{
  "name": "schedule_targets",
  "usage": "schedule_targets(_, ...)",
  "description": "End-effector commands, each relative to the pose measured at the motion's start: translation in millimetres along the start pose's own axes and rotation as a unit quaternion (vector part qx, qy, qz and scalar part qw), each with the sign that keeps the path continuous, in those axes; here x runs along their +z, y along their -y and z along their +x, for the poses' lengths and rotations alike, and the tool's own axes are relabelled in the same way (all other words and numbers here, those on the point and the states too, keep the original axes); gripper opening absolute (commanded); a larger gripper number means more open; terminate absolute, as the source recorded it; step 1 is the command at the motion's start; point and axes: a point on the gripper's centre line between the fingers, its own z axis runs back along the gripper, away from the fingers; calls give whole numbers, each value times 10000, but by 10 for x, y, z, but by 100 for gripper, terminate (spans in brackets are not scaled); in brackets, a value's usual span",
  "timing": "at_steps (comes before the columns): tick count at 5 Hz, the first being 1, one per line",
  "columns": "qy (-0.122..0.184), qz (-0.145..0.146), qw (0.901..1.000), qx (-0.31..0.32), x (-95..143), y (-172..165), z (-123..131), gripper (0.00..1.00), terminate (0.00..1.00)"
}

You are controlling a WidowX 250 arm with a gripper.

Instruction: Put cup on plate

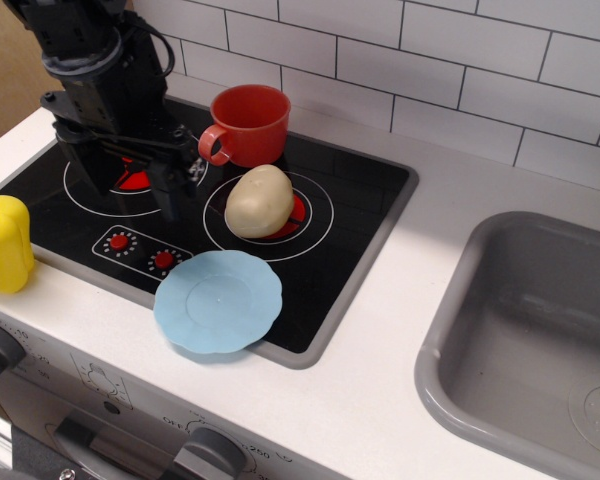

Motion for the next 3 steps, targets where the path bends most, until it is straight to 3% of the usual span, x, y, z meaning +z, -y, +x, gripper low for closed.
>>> schedule_targets(1,444,131,9989,83,-15,-185,372,100,0)
schedule_targets(3,478,53,9987,162,-49,-185,571,100,0)
